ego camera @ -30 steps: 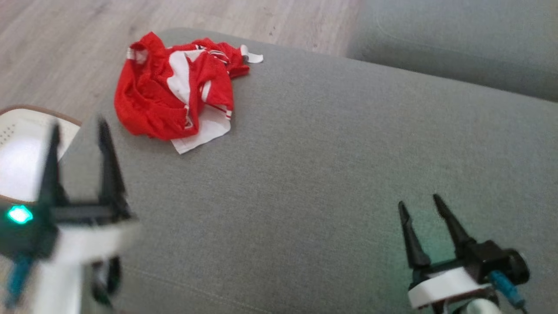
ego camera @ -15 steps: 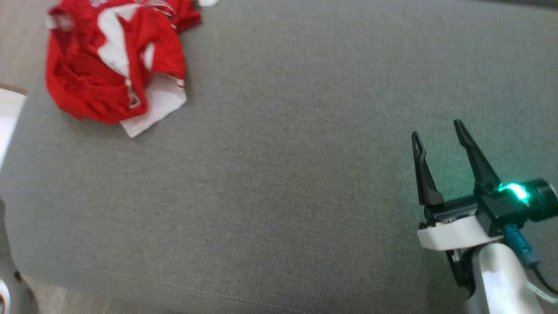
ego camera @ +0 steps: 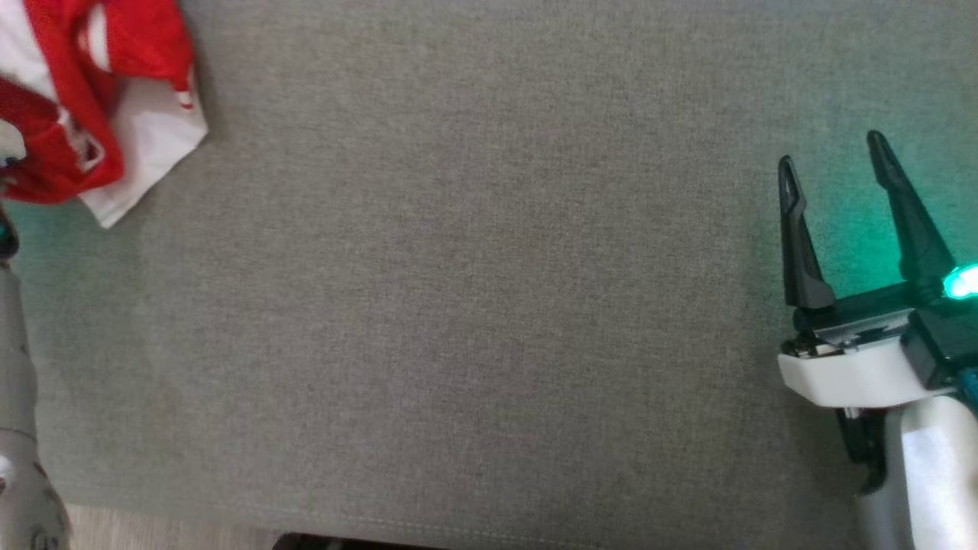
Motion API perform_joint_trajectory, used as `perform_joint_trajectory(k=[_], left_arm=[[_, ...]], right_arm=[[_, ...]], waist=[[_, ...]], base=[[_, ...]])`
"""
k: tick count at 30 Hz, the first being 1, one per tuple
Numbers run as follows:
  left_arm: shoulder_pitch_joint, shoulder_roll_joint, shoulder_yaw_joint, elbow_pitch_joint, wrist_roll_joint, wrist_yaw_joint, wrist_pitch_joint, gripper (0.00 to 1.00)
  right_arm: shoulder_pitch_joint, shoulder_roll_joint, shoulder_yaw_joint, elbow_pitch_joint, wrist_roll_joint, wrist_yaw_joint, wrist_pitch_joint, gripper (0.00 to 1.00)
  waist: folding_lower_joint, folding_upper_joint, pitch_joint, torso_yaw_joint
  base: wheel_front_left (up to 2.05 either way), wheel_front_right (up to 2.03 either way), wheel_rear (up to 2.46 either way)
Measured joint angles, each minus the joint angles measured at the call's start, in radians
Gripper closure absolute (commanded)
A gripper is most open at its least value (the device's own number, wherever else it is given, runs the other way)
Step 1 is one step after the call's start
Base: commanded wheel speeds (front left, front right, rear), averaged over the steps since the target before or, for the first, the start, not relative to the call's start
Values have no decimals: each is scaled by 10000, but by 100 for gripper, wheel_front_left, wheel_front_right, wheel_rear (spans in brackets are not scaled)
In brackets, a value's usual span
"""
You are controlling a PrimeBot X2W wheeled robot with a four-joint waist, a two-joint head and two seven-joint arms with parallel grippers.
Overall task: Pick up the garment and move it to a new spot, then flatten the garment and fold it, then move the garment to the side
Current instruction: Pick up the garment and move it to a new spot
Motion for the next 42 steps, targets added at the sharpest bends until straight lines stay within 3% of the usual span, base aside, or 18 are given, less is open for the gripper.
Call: perform_joint_trajectory(k=[5, 6, 7, 8, 10, 15, 21, 31, 37, 42], left_arm=[[-414, -6, 19, 1020, -301, -146, 104, 0], [-493, -8, 13, 1193, -307, -222, 188, 10], [-534, -8, -13, 1321, -307, -282, 207, 41], [-556, -8, -36, 1432, -307, -288, 201, 54], [-581, -4, -59, 1603, -307, -357, 67, 99], [-748, 59, -326, 1904, -286, -439, -407, 100], [-1141, 529, -721, 1858, -100, -545, -708, 100], [-1403, 487, -2784, -309, -414, -708, -48, 100], [-1380, 17, -3827, -1779, -819, -708, 541, 100], [-1234, -1020, -4309, -2780, -1055, -685, 895, 100]], right_arm=[[-5, -121, -77, -144, 15, 0, 84, 0], [-9, -125, -75, -138, 15, 0, 84, 0], [-17, -125, -69, -130, 15, 0, 84, 0], [-40, -125, -61, -117, 15, 0, 84, 0], [-134, -125, -58, -77, 15, 0, 79, 0], [-359, -115, -44, 267, 15, 0, -44, 0], [-353, 48, -40, 1018, 56, 0, -405, 0], [273, 311, -387, 2213, 506, 0, -830, 0], [726, 403, -343, 2633, 1127, 0, -934, 0], [1129, 418, -88, 2857, 1396, 0, -943, 0]], waist=[[-1, 0, 470, -77], [-1, 0, 512, -75], [-1, 0, 533, -72], [-1, 0, 535, -68], [-3, 0, 509, -61], [-3, 0, 210, -61], [-3, 1, -598, -121], [-5, 1, -2685, -299], [-6, 1, -3917, -573], [-7, 2, -4769, -1013]], base=[[0, 0, 0], [0, 0, 0], [0, 0, 0], [0, 0, 0], [0, 0, 0], [0, 0, 0], [0, 0, 0], [0, 0, 0], [0, 0, 0], [0, 0, 0]])
